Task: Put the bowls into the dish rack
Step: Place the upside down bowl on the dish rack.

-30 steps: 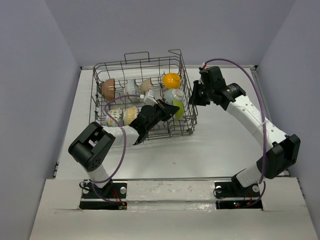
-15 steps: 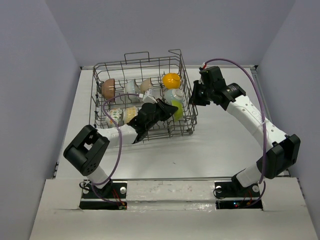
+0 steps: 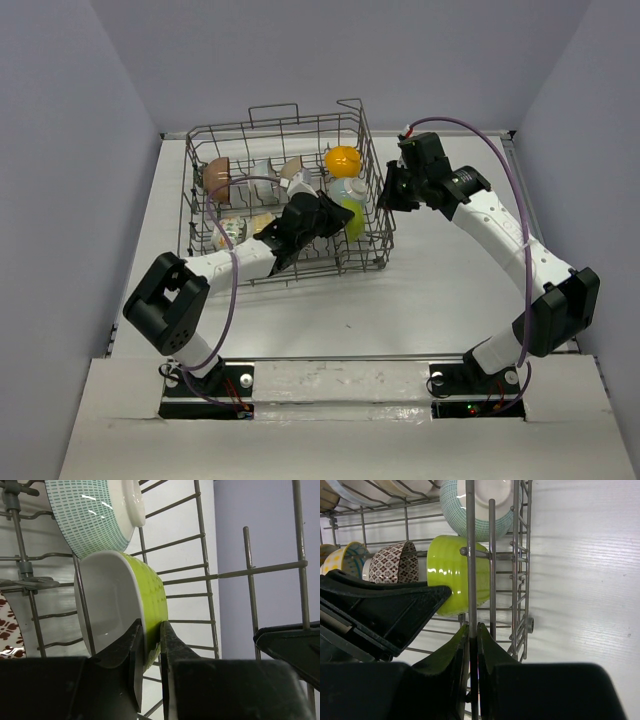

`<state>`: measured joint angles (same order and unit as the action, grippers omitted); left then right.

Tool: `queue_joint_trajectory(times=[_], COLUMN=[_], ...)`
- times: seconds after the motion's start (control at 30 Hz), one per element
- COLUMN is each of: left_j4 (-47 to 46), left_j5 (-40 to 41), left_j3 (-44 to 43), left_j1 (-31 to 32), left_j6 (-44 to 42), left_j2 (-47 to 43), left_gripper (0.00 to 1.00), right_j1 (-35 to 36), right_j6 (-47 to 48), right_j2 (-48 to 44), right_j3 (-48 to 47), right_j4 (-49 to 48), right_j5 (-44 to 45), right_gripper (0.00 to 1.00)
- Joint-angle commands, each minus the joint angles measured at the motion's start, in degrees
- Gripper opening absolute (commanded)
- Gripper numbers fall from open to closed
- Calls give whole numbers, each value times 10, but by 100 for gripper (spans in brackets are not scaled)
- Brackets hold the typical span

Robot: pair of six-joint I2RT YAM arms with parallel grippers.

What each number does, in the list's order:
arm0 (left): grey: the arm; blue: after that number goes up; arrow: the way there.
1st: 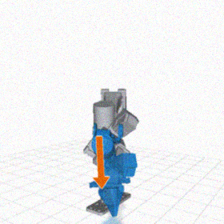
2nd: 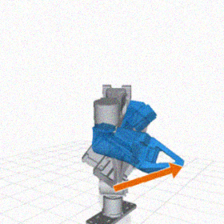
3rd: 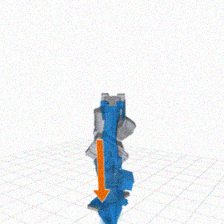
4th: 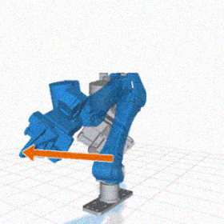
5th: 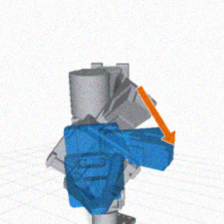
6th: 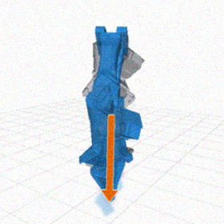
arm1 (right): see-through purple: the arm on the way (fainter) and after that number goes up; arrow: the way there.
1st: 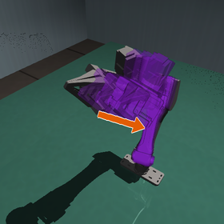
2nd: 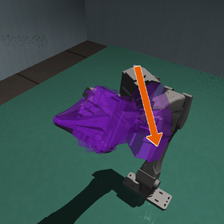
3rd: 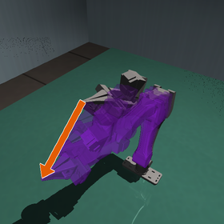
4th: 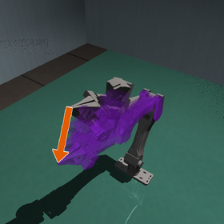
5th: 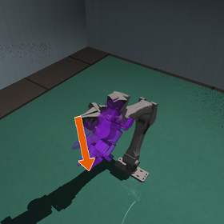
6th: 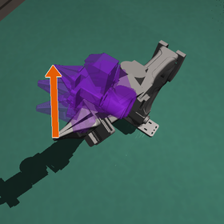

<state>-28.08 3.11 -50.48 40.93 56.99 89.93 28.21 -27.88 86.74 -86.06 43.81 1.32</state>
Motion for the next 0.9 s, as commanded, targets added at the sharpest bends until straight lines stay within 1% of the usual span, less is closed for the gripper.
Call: queue_joint_trajectory(times=[0.0, 0.1, 0.23, 0.3, 0.47, 0.63, 0.87], left_j4=[149, 165, 183, 191, 199, 212, 216], left_j5=[78, 80, 89, 92, 95, 96, 93], left_j3=[-46, -60, -62, -62, -55, -55, -48], left_j1=[-14, -14, -14, -13, -15, -15, -15], left_j6=[-60, -66, -69, -72, -76, -82, -87], left_j2=[-9, -3, -2, -1, -3, 0, 2], left_gripper=[22, 22, 25, 30, 33, 38, 38], right_j1=[-7, -7, -2, -2, -2, -2, -2], right_j6=[18, 18, 19, 19, 18, 17, 16], right_j2=[22, 22, 21, 21, 22, 22, 20], right_j3=[11, 11, 13, 14, 16, 18, 22], right_j4=[-5, -5, -5, -5, -7, -9, -11], right_j5=[32, 32, 33, 32, 31, 30, 30], right_gripper=[15, 15, 15, 15, 15, 15, 15])
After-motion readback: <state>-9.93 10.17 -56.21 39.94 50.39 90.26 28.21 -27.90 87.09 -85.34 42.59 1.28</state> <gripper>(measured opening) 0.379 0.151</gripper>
